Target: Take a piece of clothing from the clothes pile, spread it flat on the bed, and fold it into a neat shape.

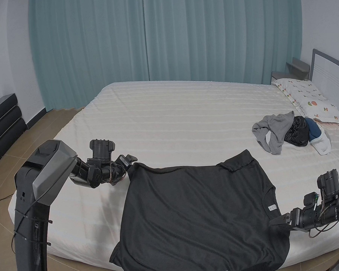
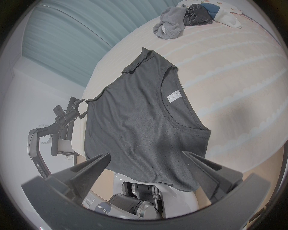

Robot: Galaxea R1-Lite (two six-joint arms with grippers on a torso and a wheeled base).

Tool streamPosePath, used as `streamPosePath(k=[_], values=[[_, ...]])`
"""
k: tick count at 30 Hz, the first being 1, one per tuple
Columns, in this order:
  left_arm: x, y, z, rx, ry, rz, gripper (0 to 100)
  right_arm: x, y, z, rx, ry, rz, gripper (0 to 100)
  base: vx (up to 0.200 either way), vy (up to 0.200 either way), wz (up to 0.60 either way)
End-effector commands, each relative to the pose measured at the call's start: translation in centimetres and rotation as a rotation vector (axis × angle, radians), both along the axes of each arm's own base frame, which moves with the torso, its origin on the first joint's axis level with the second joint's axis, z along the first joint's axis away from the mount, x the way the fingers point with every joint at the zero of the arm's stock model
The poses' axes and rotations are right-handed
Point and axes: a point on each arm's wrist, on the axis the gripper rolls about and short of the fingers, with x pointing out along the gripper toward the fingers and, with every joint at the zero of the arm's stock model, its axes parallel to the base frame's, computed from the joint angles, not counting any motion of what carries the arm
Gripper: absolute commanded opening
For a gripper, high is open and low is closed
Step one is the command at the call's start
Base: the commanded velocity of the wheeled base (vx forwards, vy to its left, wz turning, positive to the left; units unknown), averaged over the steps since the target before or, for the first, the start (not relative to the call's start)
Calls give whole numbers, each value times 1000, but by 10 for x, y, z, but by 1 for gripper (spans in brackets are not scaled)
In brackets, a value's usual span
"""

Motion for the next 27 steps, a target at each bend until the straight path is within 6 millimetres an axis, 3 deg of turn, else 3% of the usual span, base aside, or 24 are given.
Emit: streamPosePath(k=[1, 4, 5, 18, 27], values=[[7, -1, -18, -4, 18, 7, 100, 0, 0, -4, 1, 22, 0, 100, 0, 0, 0], [9, -1, -16, -23, 13, 19, 100, 0, 0, -4, 1, 20, 0, 100, 0, 0, 0], [9, -1, -15, -28, 12, 22, 0, 0, 0, -4, 1, 20, 0, 100, 0, 0, 0], [16, 6, -5, -85, -10, 75, 0, 0, 0, -4, 1, 25, 0, 100, 0, 0, 0], [16, 11, 28, -110, -76, 90, 0, 3, 0, -9, -1, 12, -2, 100, 0, 0, 0]])
